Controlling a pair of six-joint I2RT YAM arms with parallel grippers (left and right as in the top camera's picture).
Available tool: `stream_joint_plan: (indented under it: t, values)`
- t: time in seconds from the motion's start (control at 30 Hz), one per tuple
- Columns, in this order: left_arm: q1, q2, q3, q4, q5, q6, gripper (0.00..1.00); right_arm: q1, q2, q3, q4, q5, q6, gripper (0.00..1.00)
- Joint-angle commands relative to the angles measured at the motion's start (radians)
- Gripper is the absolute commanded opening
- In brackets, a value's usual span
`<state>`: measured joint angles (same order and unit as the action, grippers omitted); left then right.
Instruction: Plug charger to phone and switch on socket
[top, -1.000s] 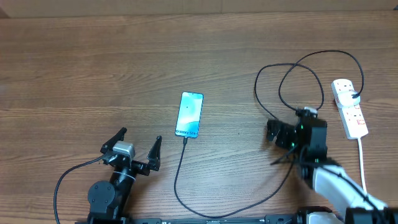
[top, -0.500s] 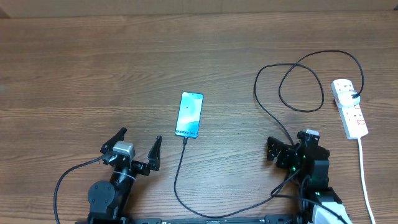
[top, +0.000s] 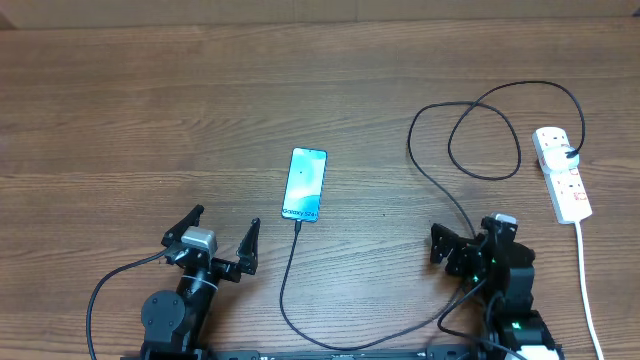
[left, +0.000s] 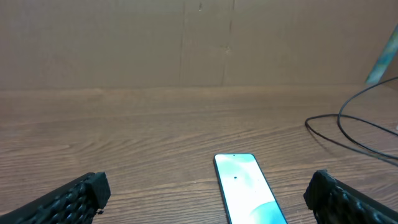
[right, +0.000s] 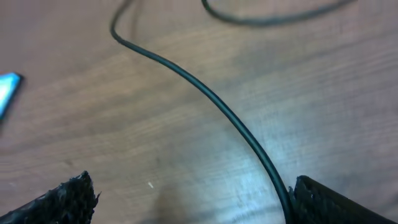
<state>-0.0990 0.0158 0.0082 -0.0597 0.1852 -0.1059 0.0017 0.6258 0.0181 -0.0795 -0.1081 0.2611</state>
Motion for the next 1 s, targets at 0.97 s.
stream_joint_plan:
  t: [0.97]
  values:
    - [-0.011, -0.011, -0.003, -0.002, -0.01, -0.014, 1.0, 0.004, -0.623, -0.01, 0.007, -0.017, 0.0, 1.0]
